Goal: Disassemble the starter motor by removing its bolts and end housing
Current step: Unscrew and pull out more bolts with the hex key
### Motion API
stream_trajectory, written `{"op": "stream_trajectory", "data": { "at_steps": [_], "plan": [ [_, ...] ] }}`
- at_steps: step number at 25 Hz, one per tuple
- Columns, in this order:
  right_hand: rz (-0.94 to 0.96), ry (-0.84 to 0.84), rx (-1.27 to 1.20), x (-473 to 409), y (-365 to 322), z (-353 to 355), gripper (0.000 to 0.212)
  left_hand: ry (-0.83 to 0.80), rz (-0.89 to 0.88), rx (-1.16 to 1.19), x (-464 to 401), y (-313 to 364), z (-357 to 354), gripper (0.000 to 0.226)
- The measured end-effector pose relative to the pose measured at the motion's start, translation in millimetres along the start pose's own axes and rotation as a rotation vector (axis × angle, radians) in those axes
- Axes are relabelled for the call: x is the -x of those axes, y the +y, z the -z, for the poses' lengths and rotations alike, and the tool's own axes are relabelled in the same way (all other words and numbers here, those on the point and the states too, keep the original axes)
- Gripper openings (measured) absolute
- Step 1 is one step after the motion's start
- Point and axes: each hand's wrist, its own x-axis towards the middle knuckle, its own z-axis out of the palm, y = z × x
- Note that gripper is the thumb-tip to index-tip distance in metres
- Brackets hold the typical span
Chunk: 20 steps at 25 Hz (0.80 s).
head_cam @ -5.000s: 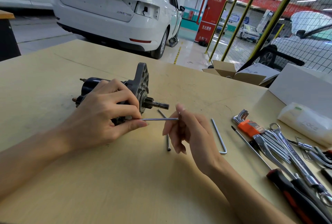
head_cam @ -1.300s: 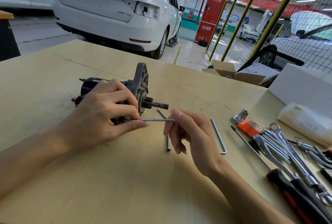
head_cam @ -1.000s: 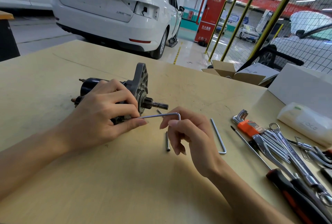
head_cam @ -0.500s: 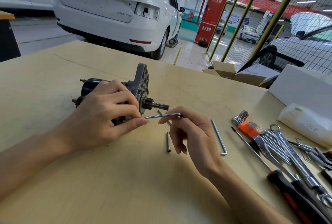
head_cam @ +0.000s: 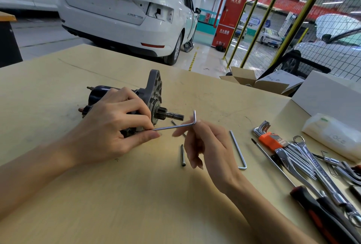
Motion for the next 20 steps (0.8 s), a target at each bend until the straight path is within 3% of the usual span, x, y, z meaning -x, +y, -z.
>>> {"op": "stream_trajectory", "data": {
  "at_steps": [7, 20],
  "plan": [
    [-0.049, -0.061, 0.009, 0.2, -1.3, 1.7, 0.061, -0.015, 0.009, 0.001, 0.0, 2.8, 2.0, 0.034],
    [0.059, -0.147, -0.011, 2.1, -2.9, 4.8, 0.044, -0.022, -0.011, -0.021, -0.1, 3.1, 2.4, 0.033]
  ]
}}
